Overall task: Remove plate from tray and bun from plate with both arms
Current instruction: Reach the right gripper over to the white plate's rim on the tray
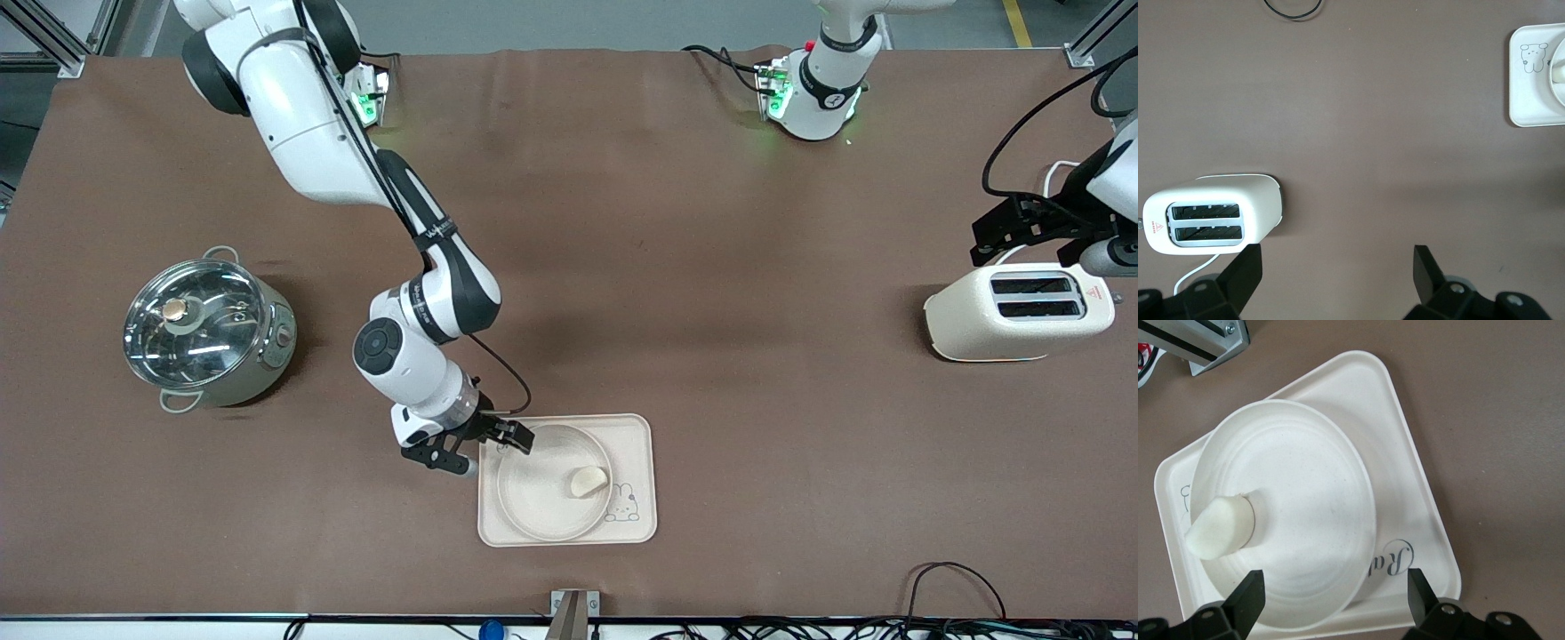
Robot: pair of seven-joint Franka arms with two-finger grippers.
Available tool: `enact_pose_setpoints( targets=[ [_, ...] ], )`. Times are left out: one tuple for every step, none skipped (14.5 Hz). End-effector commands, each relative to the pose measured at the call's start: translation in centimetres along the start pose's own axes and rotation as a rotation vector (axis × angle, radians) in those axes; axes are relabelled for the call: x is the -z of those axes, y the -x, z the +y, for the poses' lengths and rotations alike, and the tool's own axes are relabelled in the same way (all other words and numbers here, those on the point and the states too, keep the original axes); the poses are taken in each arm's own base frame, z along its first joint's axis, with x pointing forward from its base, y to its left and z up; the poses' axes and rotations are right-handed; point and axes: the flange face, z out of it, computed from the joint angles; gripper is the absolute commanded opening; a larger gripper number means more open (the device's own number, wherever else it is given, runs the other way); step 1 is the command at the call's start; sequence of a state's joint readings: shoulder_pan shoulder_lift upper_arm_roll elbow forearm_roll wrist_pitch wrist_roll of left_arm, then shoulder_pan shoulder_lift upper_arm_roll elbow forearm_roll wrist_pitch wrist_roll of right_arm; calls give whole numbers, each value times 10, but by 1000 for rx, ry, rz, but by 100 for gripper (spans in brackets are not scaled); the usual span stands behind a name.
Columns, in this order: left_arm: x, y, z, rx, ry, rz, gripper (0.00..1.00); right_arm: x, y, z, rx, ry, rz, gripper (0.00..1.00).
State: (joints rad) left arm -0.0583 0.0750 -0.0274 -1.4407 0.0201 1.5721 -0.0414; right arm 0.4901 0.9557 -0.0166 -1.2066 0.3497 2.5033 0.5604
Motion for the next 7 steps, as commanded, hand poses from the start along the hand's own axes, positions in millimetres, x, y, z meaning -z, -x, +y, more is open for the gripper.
enact_pose_setpoints(
  targets=[
    [4, -1, -2, -17, -14, 7, 100, -21, -6, -2, -23, -21, 0, 85],
    [5, 0, -3, -17, -12, 8, 100, -25, -9, 1, -27, -22, 4, 80],
    [5, 0, -2, -18, -11, 7, 100, -27, -11, 3, -26, -26, 16, 76],
    [5, 0, -2, -18, -9, 7, 100, -27, -16, 7, -27, -33, 32, 71],
    [4, -1, -2, -18, -8, 7, 100, -30, -16, 10, -22, -30, 33, 68],
    [4, -1, -1, -18, -6, 5, 100, -30, -19, 13, -6, -27, 35, 65],
    [4, -1, -1, -18, -6, 5, 100, -30, -22, 17, 15, -24, 37, 58]
  ],
)
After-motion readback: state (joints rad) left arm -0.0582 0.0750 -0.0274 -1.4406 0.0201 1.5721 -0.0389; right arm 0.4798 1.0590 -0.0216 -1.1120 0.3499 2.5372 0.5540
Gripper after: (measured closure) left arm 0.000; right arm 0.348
